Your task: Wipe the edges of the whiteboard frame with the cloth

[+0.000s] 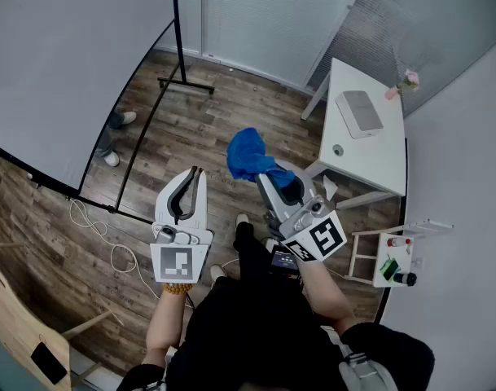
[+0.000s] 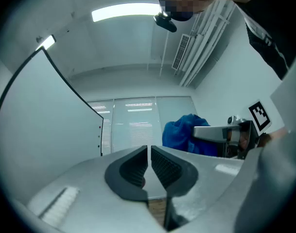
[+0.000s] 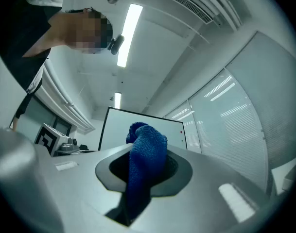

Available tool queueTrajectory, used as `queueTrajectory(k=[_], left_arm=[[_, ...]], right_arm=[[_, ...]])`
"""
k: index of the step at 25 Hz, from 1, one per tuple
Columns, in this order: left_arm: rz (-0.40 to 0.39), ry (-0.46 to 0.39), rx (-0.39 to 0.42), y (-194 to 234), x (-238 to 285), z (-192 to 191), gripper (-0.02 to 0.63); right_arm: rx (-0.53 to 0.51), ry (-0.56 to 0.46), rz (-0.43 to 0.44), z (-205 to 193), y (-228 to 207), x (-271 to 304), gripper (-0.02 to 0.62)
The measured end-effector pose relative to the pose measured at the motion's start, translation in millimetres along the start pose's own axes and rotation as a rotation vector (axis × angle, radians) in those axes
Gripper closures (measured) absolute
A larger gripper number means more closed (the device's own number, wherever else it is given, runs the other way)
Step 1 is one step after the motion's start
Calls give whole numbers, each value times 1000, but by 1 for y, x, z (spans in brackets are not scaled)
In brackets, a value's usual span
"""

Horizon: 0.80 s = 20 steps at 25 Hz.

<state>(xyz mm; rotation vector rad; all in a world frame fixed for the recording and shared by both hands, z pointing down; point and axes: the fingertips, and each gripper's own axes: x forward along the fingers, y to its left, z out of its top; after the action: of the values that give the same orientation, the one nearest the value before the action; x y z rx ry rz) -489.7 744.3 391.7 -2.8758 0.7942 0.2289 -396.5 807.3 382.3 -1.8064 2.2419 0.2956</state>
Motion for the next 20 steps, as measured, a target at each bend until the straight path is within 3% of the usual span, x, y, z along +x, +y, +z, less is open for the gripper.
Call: queueTrajectory(k=[3, 13, 20], left_arm=[[-14, 17, 13, 5, 36, -19, 595], [13, 93, 79, 63, 271, -56, 595], [122, 124, 72, 115, 352, -74, 595]], right_arm=[[28, -14, 11, -17, -32, 18, 509], [149, -69, 153, -43, -242, 160, 502], [181, -77, 227, -62, -335, 246, 500]])
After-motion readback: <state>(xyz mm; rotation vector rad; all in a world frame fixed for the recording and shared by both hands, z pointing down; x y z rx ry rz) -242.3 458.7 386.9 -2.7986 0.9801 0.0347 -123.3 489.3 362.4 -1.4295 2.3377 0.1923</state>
